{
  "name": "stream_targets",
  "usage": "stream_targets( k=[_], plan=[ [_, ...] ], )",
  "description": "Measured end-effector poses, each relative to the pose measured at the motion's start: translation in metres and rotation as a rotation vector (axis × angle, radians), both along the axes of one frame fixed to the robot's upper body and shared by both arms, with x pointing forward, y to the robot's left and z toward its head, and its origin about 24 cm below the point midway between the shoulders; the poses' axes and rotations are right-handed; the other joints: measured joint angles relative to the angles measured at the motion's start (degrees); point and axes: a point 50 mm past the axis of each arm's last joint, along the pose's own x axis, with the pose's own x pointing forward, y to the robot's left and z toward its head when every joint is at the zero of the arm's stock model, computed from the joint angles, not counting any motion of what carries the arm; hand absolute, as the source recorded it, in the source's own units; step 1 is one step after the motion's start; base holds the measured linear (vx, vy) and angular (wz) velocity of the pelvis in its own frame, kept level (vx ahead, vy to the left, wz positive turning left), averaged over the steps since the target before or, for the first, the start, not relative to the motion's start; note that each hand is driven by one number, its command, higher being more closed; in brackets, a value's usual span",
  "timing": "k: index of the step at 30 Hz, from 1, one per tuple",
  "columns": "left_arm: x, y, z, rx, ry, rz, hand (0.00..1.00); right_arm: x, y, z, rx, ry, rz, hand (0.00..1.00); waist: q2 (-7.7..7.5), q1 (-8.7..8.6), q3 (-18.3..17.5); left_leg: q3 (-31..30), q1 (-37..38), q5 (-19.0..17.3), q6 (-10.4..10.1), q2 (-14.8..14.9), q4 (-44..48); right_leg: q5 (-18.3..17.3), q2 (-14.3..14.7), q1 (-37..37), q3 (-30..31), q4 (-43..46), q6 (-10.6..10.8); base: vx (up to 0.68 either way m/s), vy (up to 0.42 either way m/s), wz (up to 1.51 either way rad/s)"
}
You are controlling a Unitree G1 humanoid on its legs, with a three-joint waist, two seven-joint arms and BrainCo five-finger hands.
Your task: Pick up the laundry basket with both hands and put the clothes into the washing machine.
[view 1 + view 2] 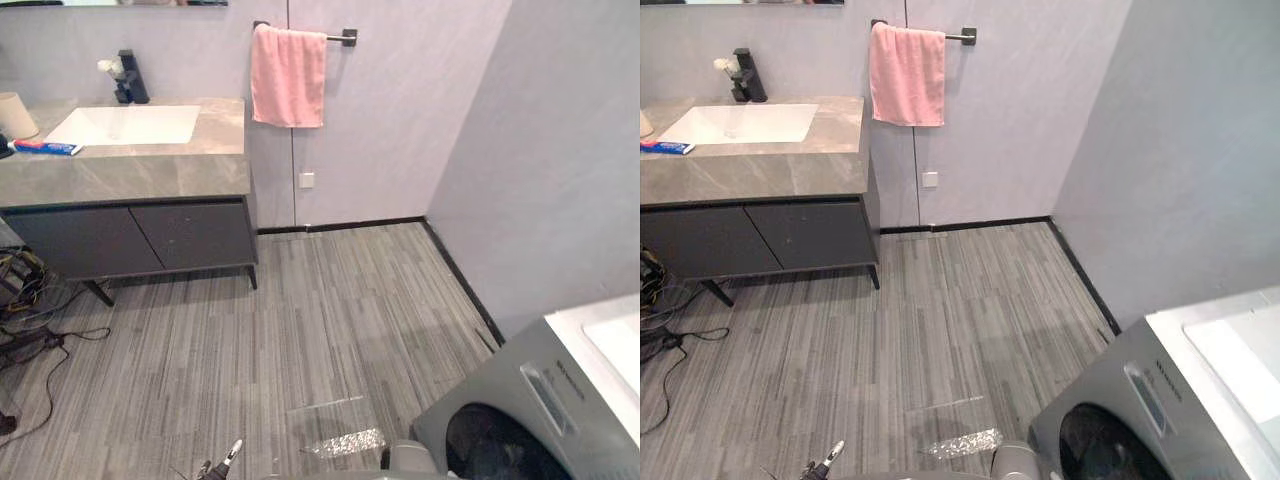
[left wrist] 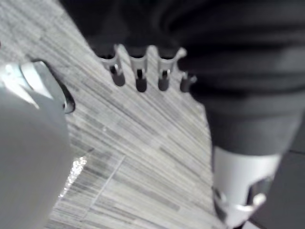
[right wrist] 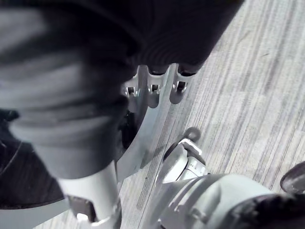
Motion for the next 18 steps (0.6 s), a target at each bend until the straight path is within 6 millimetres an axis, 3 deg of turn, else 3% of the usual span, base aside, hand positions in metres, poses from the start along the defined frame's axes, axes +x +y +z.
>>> stream_targets(
  k=[1, 2, 3, 4, 9, 11, 12, 15, 17, 18],
  plan=[
    [-0.002, -0.004, -0.002, -0.015, 0.015, 0.000, 0.00, 0.001, -0.006, 0.001, -0.014, -0.001, 0.019, 0.00, 1.22, -0.05, -0.52, -1.08, -0.07, -1.56, -2.42, 2.87, 1.25, -5.87, 1.99, 2.42, -2.30, -1.40, 0.21, 0.27, -0.402, 0.43],
    [-0.001, -0.008, -0.003, -0.026, 0.013, 0.004, 0.00, 0.002, -0.009, 0.001, -0.023, -0.002, 0.030, 0.00, 1.38, -0.07, -0.60, -0.57, -0.51, -1.30, -2.86, 4.12, 1.46, -6.58, 2.91, 2.49, -3.36, -1.75, -0.81, 0.38, -0.516, 0.51],
    [0.007, -0.015, -0.003, -0.039, -0.003, -0.008, 0.00, 0.002, -0.013, 0.002, -0.022, -0.004, 0.015, 0.00, 2.63, -0.21, -1.10, 0.77, -0.86, -0.36, -3.67, 6.06, 1.72, -7.24, 4.14, 2.76, -5.33, -1.82, -1.92, 0.37, -0.480, 0.44],
    [0.009, -0.020, -0.003, -0.051, -0.004, -0.017, 0.00, 0.000, -0.015, 0.001, 0.032, -0.015, -0.008, 0.00, 3.44, -0.22, -1.27, 2.64, -0.70, 1.31, -5.61, 8.00, 1.08, -7.99, 5.33, 3.37, -6.67, -1.84, -3.02, 0.31, -0.390, 0.38],
    [0.010, -0.023, -0.004, -0.066, -0.011, 0.002, 0.00, -0.001, -0.016, 0.001, 0.078, -0.007, -0.033, 0.00, 4.77, -0.65, -1.99, 3.99, -2.12, 3.42, -6.96, 9.11, 3.10, -8.35, 6.58, 6.53, -8.27, -6.06, -3.42, 0.11, -0.151, 0.15],
    [0.016, -0.019, -0.001, -0.048, -0.044, 0.012, 0.00, -0.002, -0.015, 0.000, 0.071, 0.012, -0.040, 0.00, 4.74, -0.58, -2.01, 2.17, -10.97, 3.64, -7.38, 7.43, 18.26, -8.05, 6.24, 8.45, -10.16, -7.90, -3.41, 0.03, -0.031, 0.76],
    [0.019, -0.018, 0.001, -0.042, -0.053, 0.022, 0.00, -0.002, -0.015, 0.001, 0.070, 0.011, -0.041, 0.00, 4.91, -0.54, -1.71, 3.04, -16.08, 5.37, -10.06, 7.50, 27.27, -7.68, 6.04, 9.82, -12.21, -7.76, -3.07, 0.02, -0.002, 0.95],
    [0.014, -0.015, 0.000, -0.031, -0.039, 0.040, 0.00, -0.003, -0.011, 0.000, 0.034, 0.031, -0.034, 0.00, 3.77, -0.32, -1.17, 10.98, -17.97, 8.07, -8.95, 9.73, 30.77, -7.58, 4.14, 14.05, -15.22, -9.35, -2.86, 0.03, 0.049, 0.81],
    [0.011, -0.007, 0.001, -0.009, -0.030, 0.030, 0.00, 0.005, -0.005, 0.001, 0.014, -0.003, -0.021, 0.00, 0.83, 0.06, -1.45, 19.69, -17.48, 8.61, -7.38, 11.85, 27.14, -5.65, 2.15, 15.56, -17.04, -12.59, -2.55, -0.01, 0.088, 0.49],
    [0.011, -0.007, 0.001, -0.009, -0.026, 0.019, 0.00, 0.021, -0.001, 0.002, 0.006, -0.058, -0.027, 0.00, 1.72, 0.05, -1.63, 24.81, -14.74, 6.89, -5.33, 11.74, 20.01, -3.99, 1.88, 15.21, -17.14, -14.58, -2.46, -0.04, 0.092, 0.30]
  ],
)
